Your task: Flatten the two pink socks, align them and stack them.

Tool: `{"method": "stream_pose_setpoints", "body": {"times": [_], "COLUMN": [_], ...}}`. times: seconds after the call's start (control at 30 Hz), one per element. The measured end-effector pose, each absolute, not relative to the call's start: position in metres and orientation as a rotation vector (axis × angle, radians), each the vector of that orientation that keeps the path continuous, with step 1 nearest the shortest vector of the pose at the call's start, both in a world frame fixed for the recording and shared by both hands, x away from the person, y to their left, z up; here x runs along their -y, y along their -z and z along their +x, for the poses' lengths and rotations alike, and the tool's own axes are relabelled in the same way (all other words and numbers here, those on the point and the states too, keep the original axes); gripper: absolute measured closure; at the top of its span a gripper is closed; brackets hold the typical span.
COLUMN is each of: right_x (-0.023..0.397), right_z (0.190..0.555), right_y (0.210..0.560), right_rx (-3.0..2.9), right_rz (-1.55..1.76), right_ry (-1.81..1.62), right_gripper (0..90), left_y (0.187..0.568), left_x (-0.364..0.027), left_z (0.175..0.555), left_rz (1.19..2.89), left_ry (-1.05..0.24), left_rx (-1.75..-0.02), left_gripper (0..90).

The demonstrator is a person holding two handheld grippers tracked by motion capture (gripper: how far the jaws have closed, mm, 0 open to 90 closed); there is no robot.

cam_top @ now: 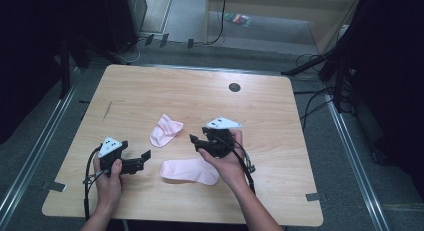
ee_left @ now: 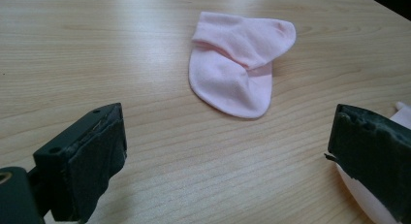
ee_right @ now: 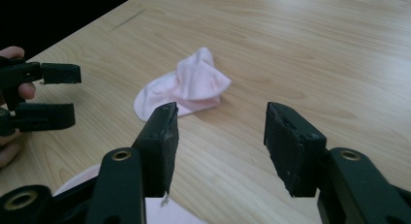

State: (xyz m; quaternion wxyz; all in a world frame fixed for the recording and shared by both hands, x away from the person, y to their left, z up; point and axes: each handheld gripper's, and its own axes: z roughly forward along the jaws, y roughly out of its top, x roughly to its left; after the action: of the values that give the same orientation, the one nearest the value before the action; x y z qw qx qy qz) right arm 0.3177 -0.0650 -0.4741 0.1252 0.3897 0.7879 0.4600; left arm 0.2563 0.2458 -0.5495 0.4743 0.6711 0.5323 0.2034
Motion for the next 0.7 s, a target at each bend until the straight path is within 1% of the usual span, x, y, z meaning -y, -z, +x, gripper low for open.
{"method": "stream_pose_setpoints", "body": {"times": [0.1,0.3,0.33,0.43,0.5,0.57,0.67,0.7], "right_x": [0.042,0.01,0.006,-0.008,-0.012,-0.018,-0.025,-0.027], "right_z": [0.329,0.344,0.346,0.353,0.358,0.364,0.37,0.371], "right_y": [0.476,0.483,0.484,0.489,0.492,0.497,0.505,0.507], "right_rx": [-2.326,-2.378,-2.384,-2.416,-2.418,-2.43,-2.449,-2.45], "right_rz": [1.079,1.008,0.999,0.977,0.982,0.997,0.979,0.97], "right_ry": [-1.308,-1.27,-1.266,-1.24,-1.238,-1.235,-1.218,-1.204], "right_gripper": [54.0,63.9,64.6,66.5,67.9,68.3,68.2,67.8], "left_y": [0.55,0.55,0.55,0.548,0.547,0.545,0.542,0.542], "left_x": [-0.246,-0.245,-0.245,-0.24,-0.236,-0.232,-0.224,-0.222], "left_z": [0.256,0.258,0.258,0.258,0.262,0.266,0.274,0.277], "left_rz": [1.644,1.648,1.647,1.677,1.709,1.699,1.725,1.738], "left_ry": [-0.492,-0.489,-0.497,-0.563,-0.563,-0.554,-0.591,-0.584], "left_rx": [-1.302,-1.309,-1.322,-1.343,-1.346,-1.359,-1.375,-1.367], "left_gripper": [0.5,1.3,3.5,17.4,19.6,24.8,31.5,33.2]}}
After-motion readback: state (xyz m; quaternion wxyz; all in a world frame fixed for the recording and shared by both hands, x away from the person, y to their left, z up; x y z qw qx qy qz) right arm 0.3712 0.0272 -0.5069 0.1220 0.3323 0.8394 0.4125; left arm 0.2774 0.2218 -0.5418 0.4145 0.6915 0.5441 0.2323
